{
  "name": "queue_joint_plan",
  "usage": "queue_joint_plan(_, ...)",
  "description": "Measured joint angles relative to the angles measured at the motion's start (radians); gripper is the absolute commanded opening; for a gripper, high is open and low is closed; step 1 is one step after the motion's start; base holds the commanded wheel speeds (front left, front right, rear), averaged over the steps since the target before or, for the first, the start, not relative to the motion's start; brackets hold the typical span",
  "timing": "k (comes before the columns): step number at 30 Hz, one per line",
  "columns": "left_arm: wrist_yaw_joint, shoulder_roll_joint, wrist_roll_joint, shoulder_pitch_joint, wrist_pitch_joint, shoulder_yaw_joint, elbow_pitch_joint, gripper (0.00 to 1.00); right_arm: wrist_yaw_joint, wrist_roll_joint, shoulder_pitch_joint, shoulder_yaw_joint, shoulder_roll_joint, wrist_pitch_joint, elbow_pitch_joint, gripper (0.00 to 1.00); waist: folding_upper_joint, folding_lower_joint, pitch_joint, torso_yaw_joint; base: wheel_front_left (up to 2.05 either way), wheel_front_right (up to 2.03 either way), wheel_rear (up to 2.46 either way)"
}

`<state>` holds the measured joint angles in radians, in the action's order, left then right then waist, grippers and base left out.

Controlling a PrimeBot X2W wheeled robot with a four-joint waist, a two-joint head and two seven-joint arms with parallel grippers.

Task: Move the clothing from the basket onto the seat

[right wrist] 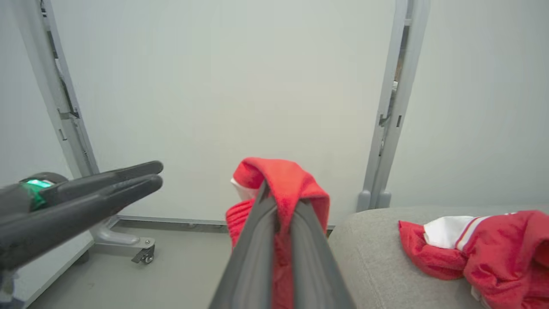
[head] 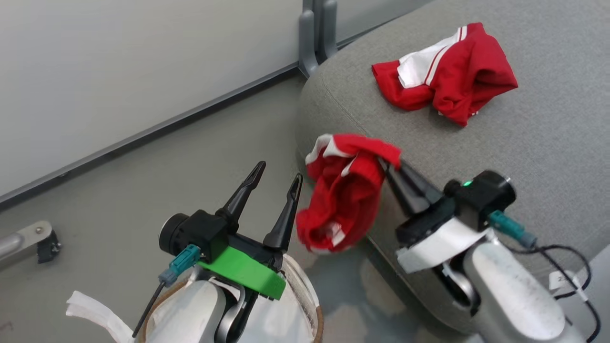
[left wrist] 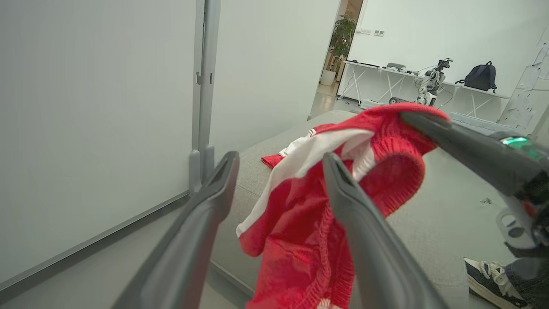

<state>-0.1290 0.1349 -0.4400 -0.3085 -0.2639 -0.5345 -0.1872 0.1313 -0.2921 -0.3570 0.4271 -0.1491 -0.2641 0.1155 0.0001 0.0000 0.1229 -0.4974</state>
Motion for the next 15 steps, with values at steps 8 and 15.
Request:
queue_joint_plan(8, 0.000, 0.050, -0.008, -0.033, 0.000, -0.040, -0.009, 1.00, 0.000, 0.057, -0.262, -0.089, -0.166, 0.000, -0.047, 0.00, 0.0000, 0.0001, 0.108, -0.038, 0.00, 0.00, 0.00)
queue_joint_plan(15, 0.000, 0.109, -0.002, -0.045, 0.000, -0.039, 0.022, 1.00, 0.000, 0.116, -0.574, -0.184, -0.330, 0.000, 0.006, 0.00, 0.0000, 0.0001, 0.206, -0.051, 0.00, 0.00, 0.00)
